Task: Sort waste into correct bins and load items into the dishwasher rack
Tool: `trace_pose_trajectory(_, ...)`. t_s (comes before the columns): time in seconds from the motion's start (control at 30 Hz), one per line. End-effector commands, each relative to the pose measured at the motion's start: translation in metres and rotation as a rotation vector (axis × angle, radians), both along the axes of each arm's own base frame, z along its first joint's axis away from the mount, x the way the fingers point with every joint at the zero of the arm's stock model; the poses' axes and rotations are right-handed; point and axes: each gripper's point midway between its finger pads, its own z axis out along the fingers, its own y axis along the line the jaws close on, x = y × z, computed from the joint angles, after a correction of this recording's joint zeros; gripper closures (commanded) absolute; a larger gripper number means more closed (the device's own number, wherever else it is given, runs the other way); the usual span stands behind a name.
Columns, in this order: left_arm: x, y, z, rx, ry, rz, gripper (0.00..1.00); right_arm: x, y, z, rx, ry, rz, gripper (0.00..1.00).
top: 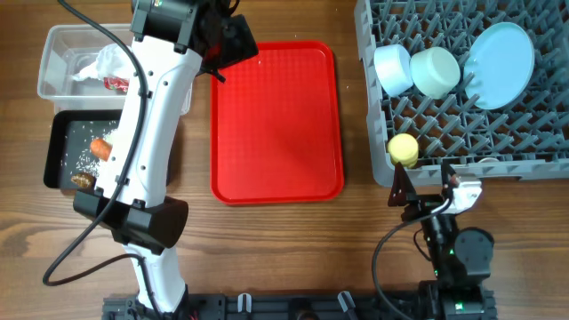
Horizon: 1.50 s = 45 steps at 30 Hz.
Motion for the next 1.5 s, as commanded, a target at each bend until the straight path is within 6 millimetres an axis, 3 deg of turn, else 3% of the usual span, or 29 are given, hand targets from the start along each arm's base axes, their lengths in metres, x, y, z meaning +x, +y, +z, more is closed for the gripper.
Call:
trace_pose_trajectory(0.0, -0.003, 0.001, 0.009, -0.014, -0.02, 0.012, 0.0, -0.003, -0.002, 0.014, -0.029, -0.074, -0.011, 0.0)
trace_pose_trajectory(0.73, -0.003, 0.001, 0.009, -0.014, -0.02, 0.012, 0.0, -0.003, -0.002, 0.015, -0.021, -0.075, -0.011, 0.0)
trace_pose_trajectory(0.83, -0.001, 0.012, 0.011, 0.074, -0.032, -0.029, 0.0, -0.003, -0.002, 0.015, -0.021, -0.075, -0.011, 0.0)
trace_pose_trajectory(1.07, -0.002, 0.016, 0.012, 0.103, -0.031, -0.044, 0.0, -0.003, -0.002, 0.015, -0.021, -0.075, -0.011, 0.0)
trace_pose_trajectory(1.13, 0.001, 0.016, 0.019, 0.11, -0.063, -0.074, 0.0, -0.003, -0.002, 0.015, -0.021, -0.075, -0.011, 0.0)
trace_pose_trajectory(1.33, 0.025, -0.004, 0.081, 0.066, -0.34, -0.222, 0.0, -0.003, -0.002, 0.015, -0.021, -0.075, -0.011, 0.0)
trace_pose_trajectory(1.47, 0.024, -0.013, 0.106, 0.05, -0.448, -0.309, 0.0, -0.003, -0.002, 0.015, -0.021, -0.075, -0.011, 0.0)
